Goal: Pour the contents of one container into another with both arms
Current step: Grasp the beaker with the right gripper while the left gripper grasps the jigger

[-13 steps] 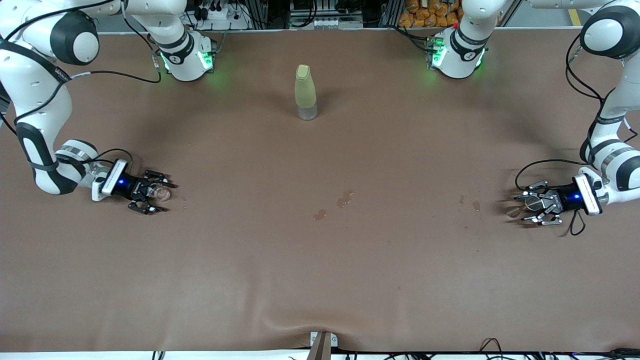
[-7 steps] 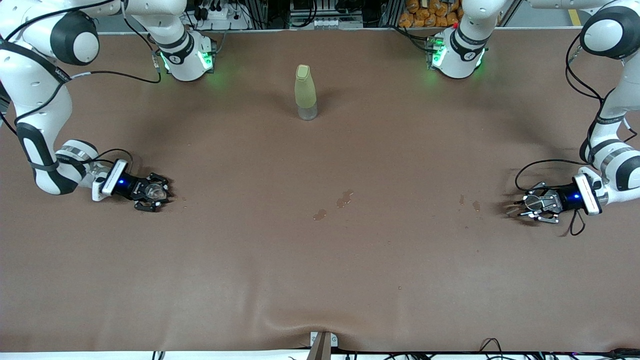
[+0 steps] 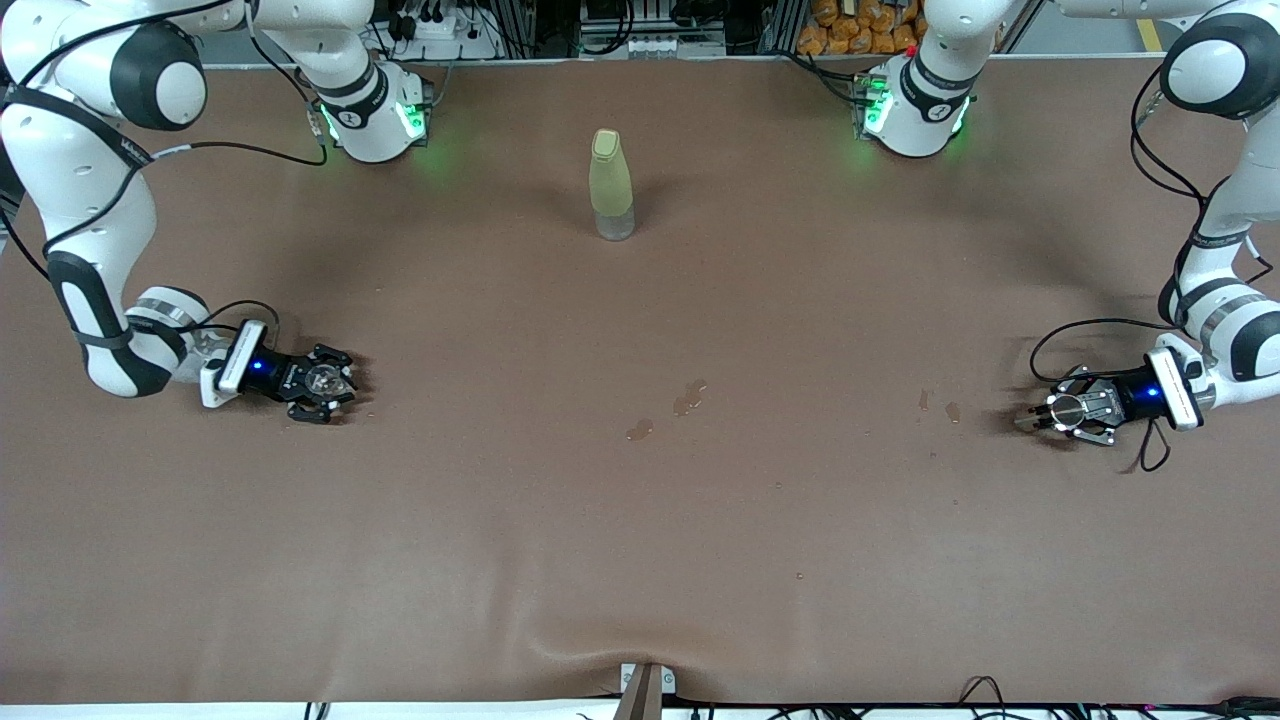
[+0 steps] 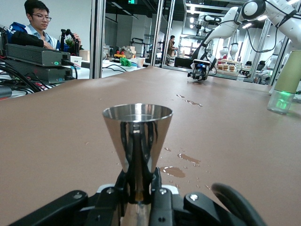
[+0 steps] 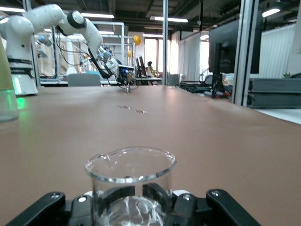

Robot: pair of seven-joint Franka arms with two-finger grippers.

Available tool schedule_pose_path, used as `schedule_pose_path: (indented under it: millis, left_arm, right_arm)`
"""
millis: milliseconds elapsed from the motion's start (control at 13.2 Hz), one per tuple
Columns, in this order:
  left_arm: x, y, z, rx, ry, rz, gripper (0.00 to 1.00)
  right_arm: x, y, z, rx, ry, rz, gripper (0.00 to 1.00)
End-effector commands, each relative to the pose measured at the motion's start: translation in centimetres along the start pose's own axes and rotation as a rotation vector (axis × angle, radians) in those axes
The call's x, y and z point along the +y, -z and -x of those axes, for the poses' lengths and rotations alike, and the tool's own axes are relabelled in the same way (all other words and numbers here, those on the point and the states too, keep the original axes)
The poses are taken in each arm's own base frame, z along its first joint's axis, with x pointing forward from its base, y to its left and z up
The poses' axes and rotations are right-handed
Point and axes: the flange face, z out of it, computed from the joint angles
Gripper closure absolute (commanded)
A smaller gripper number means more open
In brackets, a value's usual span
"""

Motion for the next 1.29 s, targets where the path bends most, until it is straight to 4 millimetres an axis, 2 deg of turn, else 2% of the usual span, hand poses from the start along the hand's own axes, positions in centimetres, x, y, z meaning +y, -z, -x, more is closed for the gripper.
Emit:
schedule_pose_path:
  millis: [0, 303, 531, 607, 758, 834, 986, 1062, 1213]
  left_arm:
    - [-0.7, 0.2, -0.7, 0.015, -0.009, -0.015, 1.0]
    - [-0.8, 0.3, -1.2, 0.013, -0.01, -0.016, 1.0]
    - [-1.0, -0.1, -1.5, 0.019, -0.013, -0.012, 1.0]
    - [-1.3, -0.6, -2.4, 0.021, -0.021, -0.005, 1.0]
    - [-1.7, -2.3, -3.3, 0.031, 0.005, 0.021, 1.0]
    - [-2.2, -3.6, -4.4, 0.042, -0.013, 0.039, 1.0]
    - [-2.9, -5.0, -6.0, 0.024, -0.029, 0.053, 1.0]
    - [-3.5, -7.2, -7.5, 0.002, -0.052, 0.082, 1.0]
    - [-4.4, -11.5, -8.7, -0.01, -0.073, 0.093, 1.0]
  right_arm:
    - [-0.1, -1.9, -1.6, 0.053, 0.22, -0.01, 1.0]
    - [1.3, -4.5, -5.8, 0.089, 0.171, -0.063, 1.0]
    - [1.7, -6.5, -9.6, 0.101, 0.09, -0.107, 1.0]
    - [1.6, -6.7, -11.1, 0.1, 0.072, -0.112, 1.0]
    - [1.4, -7.5, -14.7, 0.098, 0.027, -0.126, 1.0]
    - [1.3, -7.7, -16.3, 0.097, 0.008, -0.131, 1.0]
    - [1.0, -8.4, -18.8, 0.096, -0.026, -0.144, 1.0]
    - [0.9, -8.7, -20.1, 0.088, -0.038, -0.148, 1.0]
    - [0.7, -9.3, -22.8, 0.077, -0.076, -0.161, 1.0]
